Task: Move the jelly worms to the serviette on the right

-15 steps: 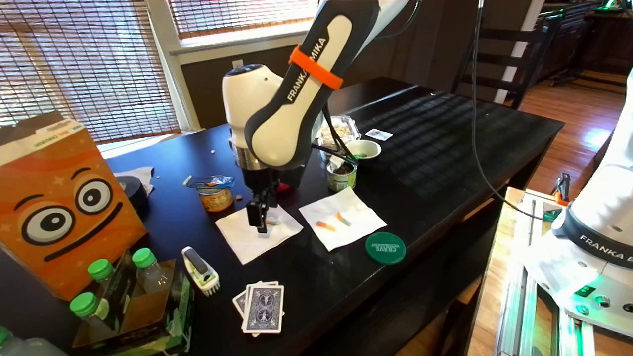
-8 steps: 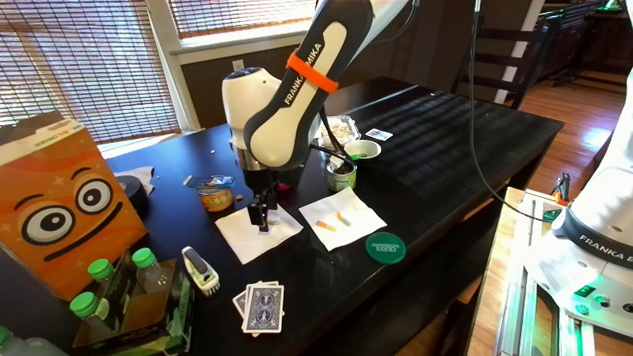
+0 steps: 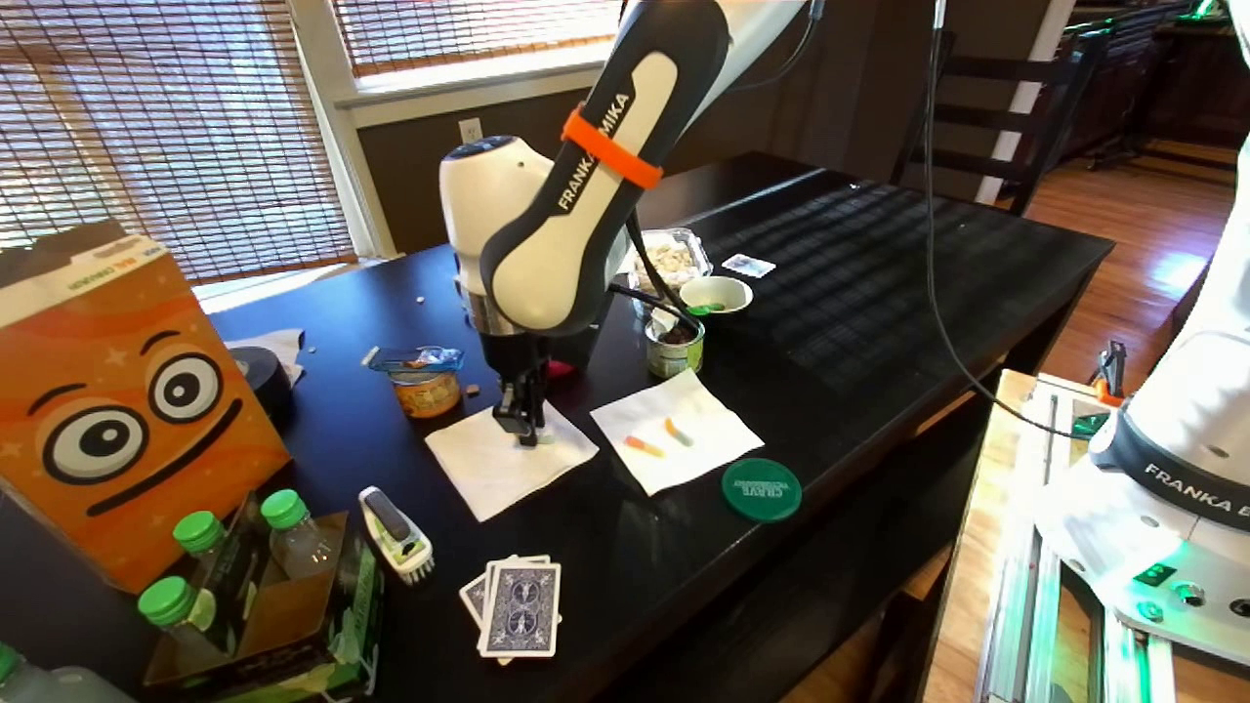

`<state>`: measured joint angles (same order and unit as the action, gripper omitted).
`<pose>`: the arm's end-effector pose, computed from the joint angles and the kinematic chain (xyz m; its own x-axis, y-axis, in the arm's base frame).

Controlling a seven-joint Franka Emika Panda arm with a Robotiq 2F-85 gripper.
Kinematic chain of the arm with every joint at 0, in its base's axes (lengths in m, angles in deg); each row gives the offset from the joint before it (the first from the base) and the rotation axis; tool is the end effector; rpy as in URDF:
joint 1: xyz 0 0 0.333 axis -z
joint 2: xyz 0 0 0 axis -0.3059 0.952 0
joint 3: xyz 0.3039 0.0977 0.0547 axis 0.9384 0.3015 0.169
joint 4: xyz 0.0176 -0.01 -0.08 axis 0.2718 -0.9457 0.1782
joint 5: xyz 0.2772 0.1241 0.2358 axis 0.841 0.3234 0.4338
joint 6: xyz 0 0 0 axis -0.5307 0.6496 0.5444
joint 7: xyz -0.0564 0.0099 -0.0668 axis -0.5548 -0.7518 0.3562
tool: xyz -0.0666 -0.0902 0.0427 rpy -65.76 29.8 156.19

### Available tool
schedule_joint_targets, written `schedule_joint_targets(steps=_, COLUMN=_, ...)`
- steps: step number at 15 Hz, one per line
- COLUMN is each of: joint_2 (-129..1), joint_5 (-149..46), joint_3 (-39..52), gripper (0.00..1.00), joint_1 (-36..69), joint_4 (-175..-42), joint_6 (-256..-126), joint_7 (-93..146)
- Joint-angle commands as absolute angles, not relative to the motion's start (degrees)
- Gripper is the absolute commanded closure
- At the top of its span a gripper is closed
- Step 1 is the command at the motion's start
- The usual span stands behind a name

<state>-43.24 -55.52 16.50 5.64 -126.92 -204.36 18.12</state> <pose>0.5897 0.1943 0.1513 0.8909 0.4540 0.0127 0.4540 -0.8910 0.0023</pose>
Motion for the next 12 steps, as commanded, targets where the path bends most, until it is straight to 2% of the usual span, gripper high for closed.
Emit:
schedule_joint_targets(steps=1, joint_2=-42.16, joint_5=-56.22, joint_3=16.56, gripper=0.69, joint_1=5.83, joint_4=-124.87, joint_6=-202.85, joint_7=17.43)
schedule_joint_targets(steps=6, joint_2=-42.04, joint_5=-56.15, joint_3=16.67, gripper=0.83, joint_1=5.88, joint_4=-124.70, joint_6=-202.75, joint_7=17.31)
schedule_joint_targets(steps=7, joint_2=-42.04, joint_5=-56.13, joint_3=16.68, gripper=0.90, joint_1=5.89, joint_4=-124.70, joint_6=-202.74, joint_7=17.28)
schedule_joint_targets(steps=8, joint_2=-42.02, joint_5=-56.07, joint_3=16.74, gripper=0.86, joint_1=5.95, joint_4=-124.70, joint_6=-202.76, joint_7=17.22)
schedule_joint_targets(steps=12, joint_2=-41.98, joint_5=-56.01, joint_3=16.78, gripper=0.94, joint_1=5.99, joint_4=-124.68, joint_6=-202.75, joint_7=17.15)
